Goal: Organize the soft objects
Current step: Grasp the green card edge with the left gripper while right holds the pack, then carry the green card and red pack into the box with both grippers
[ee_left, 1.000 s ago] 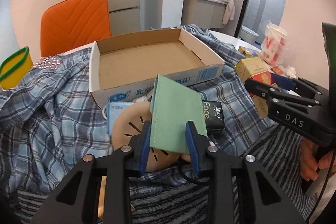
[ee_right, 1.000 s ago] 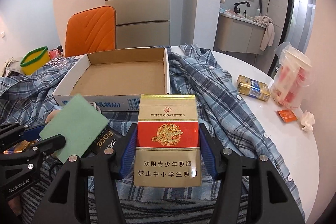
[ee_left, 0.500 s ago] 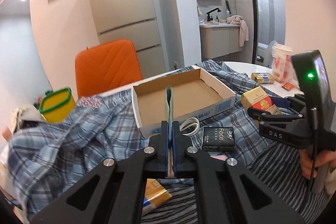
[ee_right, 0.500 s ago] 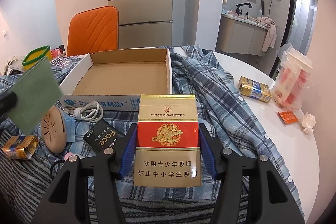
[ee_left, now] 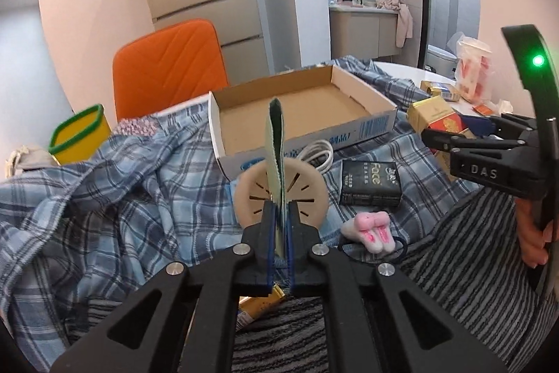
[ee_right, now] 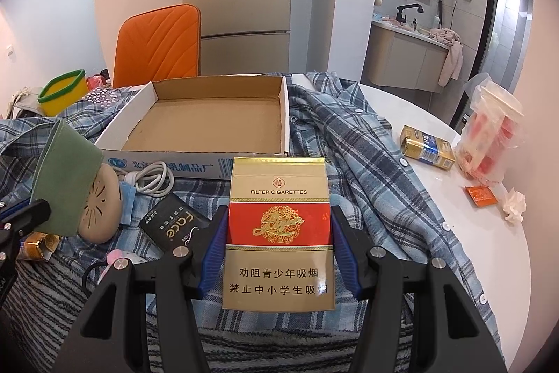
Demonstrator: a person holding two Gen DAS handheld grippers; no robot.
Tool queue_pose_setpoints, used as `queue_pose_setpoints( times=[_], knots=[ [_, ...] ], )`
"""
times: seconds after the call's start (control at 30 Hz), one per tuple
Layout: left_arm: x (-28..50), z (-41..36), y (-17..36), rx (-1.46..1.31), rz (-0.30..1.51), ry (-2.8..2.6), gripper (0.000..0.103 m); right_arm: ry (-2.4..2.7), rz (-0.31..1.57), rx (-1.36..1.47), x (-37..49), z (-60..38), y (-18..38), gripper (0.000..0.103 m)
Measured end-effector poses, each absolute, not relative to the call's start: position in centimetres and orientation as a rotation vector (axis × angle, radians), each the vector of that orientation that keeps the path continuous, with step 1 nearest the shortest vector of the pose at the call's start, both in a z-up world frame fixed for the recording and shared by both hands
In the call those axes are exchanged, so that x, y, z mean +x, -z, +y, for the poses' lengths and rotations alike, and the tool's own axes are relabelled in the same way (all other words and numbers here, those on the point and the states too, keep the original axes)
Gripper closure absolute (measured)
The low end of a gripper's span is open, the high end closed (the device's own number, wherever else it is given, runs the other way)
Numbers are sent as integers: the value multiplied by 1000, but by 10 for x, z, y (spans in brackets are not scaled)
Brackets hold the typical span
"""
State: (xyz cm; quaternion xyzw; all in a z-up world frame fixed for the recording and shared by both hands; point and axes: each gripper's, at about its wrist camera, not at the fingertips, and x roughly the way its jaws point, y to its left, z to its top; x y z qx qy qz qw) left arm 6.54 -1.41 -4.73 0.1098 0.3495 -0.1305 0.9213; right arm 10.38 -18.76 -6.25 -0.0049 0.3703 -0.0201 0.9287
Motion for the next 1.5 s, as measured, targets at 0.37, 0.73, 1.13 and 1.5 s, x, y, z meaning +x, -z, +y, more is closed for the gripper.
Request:
queue_pose_setpoints(
  times=[0.37, 0.73, 1.13, 1.5],
  knots=[
    [98, -15, 65, 181, 829, 248, 96, 23, 776, -31, 105, -182, 65, 45],
    [74, -5, 44, 150, 636, 239, 97, -14, 723, -27, 97, -180, 58, 45],
    [24, 13, -13, 86, 288, 179, 97, -53, 471, -7, 66, -174, 23, 45],
    [28, 7, -45, 37, 84, 112, 97, -72, 253, 5, 59, -168, -47, 45]
  ],
)
